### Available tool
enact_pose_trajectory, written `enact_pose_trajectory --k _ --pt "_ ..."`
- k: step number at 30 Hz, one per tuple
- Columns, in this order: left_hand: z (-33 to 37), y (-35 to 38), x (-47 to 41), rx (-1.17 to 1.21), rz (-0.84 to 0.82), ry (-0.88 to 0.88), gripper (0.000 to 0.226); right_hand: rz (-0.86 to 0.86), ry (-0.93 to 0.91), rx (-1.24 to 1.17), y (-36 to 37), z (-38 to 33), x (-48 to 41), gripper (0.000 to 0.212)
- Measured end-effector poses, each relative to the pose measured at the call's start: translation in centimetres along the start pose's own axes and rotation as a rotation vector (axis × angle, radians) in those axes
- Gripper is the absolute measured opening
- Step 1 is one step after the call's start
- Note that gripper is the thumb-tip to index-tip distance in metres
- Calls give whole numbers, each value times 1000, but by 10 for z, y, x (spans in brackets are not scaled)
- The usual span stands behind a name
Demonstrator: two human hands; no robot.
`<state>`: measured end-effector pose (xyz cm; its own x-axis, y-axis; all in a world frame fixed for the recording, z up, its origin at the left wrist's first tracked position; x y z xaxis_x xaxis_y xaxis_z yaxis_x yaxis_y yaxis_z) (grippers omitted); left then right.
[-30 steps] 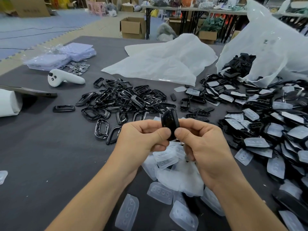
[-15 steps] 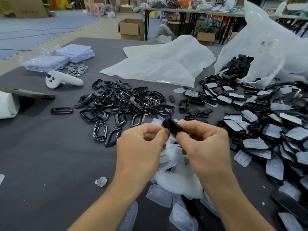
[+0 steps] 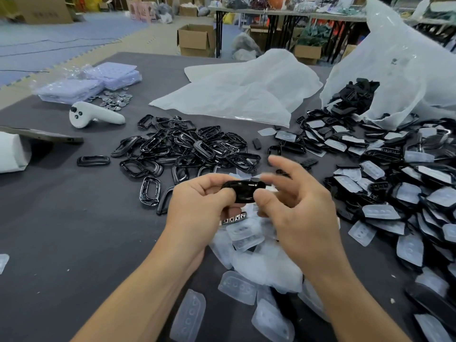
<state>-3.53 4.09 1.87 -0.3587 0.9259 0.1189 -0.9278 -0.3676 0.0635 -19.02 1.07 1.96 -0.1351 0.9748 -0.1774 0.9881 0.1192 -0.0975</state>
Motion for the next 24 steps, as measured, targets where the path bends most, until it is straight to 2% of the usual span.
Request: enact_pose_trajectory --k 2,4,8,11,14,15,17,21,24 --pt "1 -1 0 -25 -56 13 33 -58 75 -46 2 4 -1 23" --pt "0 -2 1 -100 -40 68 34 -77 94 -36 5 7 -1 7" --pt "-5 1 4 -378 89 234 36 -60 167 -102 8 8 -4 20" --pt "-9 4 6 -228 107 176 29 -30 226 -249 5 5 -1 24" --pt "-11 7 5 -99 20 72 9 2 250 -380 11 3 3 20" --pt "-12 9 5 -101 11 74 12 8 244 -383 13 3 4 19" --pt "-12 9 3 -123 67 119 17 16 197 -278 18 4 6 20" --pt "-7 -8 -10 -93 216 119 27 125 -35 177 13 4 10 13" --pt "-5 -20 -21 -10 227 63 23 49 -150 417 2 -2 7 18"
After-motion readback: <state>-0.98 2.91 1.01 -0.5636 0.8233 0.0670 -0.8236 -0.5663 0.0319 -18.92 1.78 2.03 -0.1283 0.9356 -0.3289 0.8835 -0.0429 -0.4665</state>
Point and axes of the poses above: each hand's wrist, its own x-axis away from the middle knuckle, its own y-axis out of the palm, z = x × y, the point moved 1 cm from there along -x, towards the middle knuckle, and after that the axes turned 8 degrees about -x, right-handed, at the moved point
